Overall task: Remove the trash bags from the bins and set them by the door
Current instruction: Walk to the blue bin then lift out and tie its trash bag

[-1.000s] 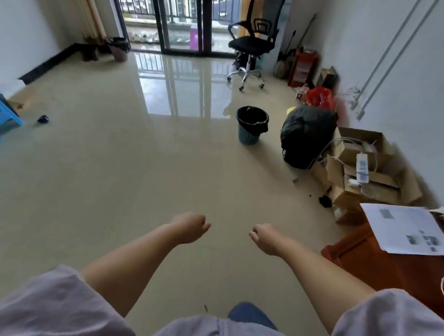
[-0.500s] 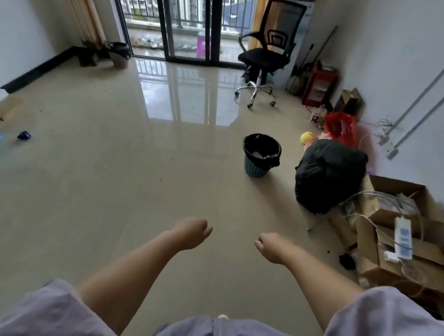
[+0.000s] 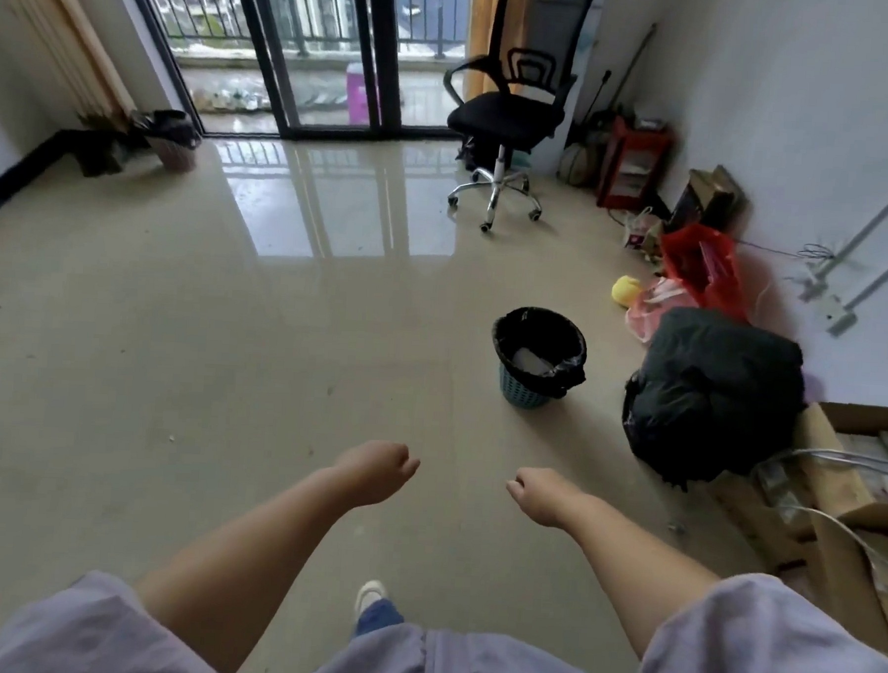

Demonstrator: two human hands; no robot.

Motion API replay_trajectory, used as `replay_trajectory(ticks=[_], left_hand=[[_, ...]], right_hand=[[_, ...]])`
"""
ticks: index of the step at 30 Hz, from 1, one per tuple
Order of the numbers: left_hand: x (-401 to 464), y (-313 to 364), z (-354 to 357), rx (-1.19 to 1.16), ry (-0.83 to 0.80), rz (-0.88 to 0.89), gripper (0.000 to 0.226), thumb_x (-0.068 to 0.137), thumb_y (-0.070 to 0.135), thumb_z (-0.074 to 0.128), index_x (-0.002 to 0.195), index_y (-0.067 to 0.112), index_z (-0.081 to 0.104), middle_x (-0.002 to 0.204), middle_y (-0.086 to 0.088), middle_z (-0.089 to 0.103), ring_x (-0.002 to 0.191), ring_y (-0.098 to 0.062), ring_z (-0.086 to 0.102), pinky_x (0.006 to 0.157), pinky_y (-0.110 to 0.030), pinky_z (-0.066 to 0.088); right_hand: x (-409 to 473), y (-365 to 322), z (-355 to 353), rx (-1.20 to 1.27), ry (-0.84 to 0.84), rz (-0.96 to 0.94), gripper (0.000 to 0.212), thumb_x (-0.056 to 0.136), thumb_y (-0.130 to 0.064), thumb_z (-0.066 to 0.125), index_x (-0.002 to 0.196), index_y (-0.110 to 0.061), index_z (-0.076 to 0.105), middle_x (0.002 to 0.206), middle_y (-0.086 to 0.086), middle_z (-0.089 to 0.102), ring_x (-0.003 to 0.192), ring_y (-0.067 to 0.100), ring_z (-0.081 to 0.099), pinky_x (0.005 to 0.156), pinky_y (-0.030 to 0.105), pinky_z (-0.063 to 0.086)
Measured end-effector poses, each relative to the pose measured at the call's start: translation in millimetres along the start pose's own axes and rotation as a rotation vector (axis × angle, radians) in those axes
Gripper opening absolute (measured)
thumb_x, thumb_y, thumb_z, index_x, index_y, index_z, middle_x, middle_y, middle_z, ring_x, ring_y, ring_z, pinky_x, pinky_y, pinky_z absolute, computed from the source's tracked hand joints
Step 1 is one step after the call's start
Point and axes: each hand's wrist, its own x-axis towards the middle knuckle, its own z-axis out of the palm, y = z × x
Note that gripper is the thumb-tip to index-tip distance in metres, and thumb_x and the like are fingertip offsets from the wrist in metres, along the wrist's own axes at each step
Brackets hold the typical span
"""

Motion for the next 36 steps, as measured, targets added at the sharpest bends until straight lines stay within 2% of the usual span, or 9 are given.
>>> replay_trajectory(ticks=[4,8,12,19,23,26,28,31,36], left_hand=[[76.9,-28.3,-68.5,0.060,-0.025,0.054,0.043,0.100,0.040,0.031,0.111,0.010,0.058,0.113,-0.012,0.065,0.105,-0.030,0.059,0.084,-0.033,0.045],[151.2,-19.5,-110.6,0.149,-0.080,0.138,0.045,0.101,0.040,0.029,0.113,0.008,0.058,0.113,-0.011,0.064,0.107,-0.030,0.058,0.084,-0.033,0.043],[231.6,5.0,-128.8,0.149,-0.148,0.214,0.046,0.101,0.039,0.029,0.115,0.005,0.057,0.118,-0.014,0.062,0.110,-0.031,0.057,0.088,-0.033,0.043],[379.7,18.2,-127.3,0.085,-0.219,0.218,0.043,0.100,0.041,0.031,0.108,0.007,0.058,0.112,-0.012,0.064,0.105,-0.031,0.059,0.082,-0.032,0.044],[471.6,21.5,-101.4,0.112,-0.258,0.269,0.043,0.099,0.040,0.031,0.109,0.007,0.058,0.113,-0.012,0.064,0.105,-0.031,0.058,0.083,-0.033,0.044],[554.0,24.8,-61.6,0.110,-0.257,0.313,0.041,0.099,0.039,0.031,0.115,0.011,0.056,0.116,-0.012,0.063,0.105,-0.031,0.058,0.081,-0.033,0.044],[608.2,24.4,-23.7,0.075,-0.234,0.312,0.038,0.099,0.039,0.031,0.117,0.014,0.053,0.112,-0.011,0.065,0.099,-0.030,0.060,0.077,-0.032,0.043],[681.4,18.8,42.7,-0.067,-0.184,0.242,0.040,0.098,0.041,0.033,0.128,0.017,0.043,0.112,-0.009,0.064,0.092,-0.026,0.061,0.073,-0.031,0.045],[785.2,7.8,119.9,-0.508,-0.057,0.034,0.067,0.094,0.049,0.041,0.146,0.012,0.021,0.139,-0.016,0.045,0.124,-0.034,0.048,0.100,-0.043,0.043]], right_hand=[[46.2,-29.2,-43.6,0.137,0.018,0.074,0.039,0.099,-0.036,0.031,0.111,-0.006,0.054,0.125,0.019,0.056,0.112,0.034,0.054,0.083,0.034,0.040],[88.3,-31.7,-82.6,0.246,0.036,0.131,0.026,0.098,-0.035,0.033,0.089,-0.015,0.046,0.122,0.021,0.057,0.110,0.034,0.054,0.082,0.035,0.039],[146.1,-12.3,-118.4,0.296,0.062,0.187,0.031,0.098,-0.034,0.032,0.073,-0.018,0.039,0.120,0.019,0.058,0.100,0.031,0.054,0.078,0.033,0.036],[262.6,32.0,-159.0,0.372,0.067,0.276,0.027,0.098,-0.034,0.032,0.085,-0.013,0.044,0.109,0.015,0.059,0.085,0.025,0.046,0.072,0.030,0.035],[334.0,57.9,-163.6,0.467,0.123,0.326,0.035,0.099,-0.031,0.034,0.067,-0.016,0.034,0.084,0.006,0.047,0.076,0.024,0.042,0.053,0.028,0.028],[405.2,85.0,-142.0,0.563,0.239,0.361,0.036,0.099,-0.026,0.034,0.065,-0.015,0.030,0.080,0.007,0.044,0.074,0.023,0.040,0.057,0.031,0.029],[459.0,104.3,-115.9,0.582,0.338,0.395,0.032,0.099,-0.021,0.033,0.069,-0.013,0.037,0.090,0.011,0.045,0.078,0.024,0.041,0.067,0.032,0.033],[537.9,128.7,-68.3,0.613,0.497,0.439,0.022,0.099,-0.016,0.036,0.100,-0.004,0.054,0.109,0.016,0.048,0.092,0.031,0.050,0.073,0.030,0.030],[636.8,158.7,-10.6,0.675,0.884,0.530,0.045,0.093,-0.015,0.050,0.135,0.000,0.041,0.131,0.021,0.044,0.117,0.036,0.046,0.096,0.038,0.036]])
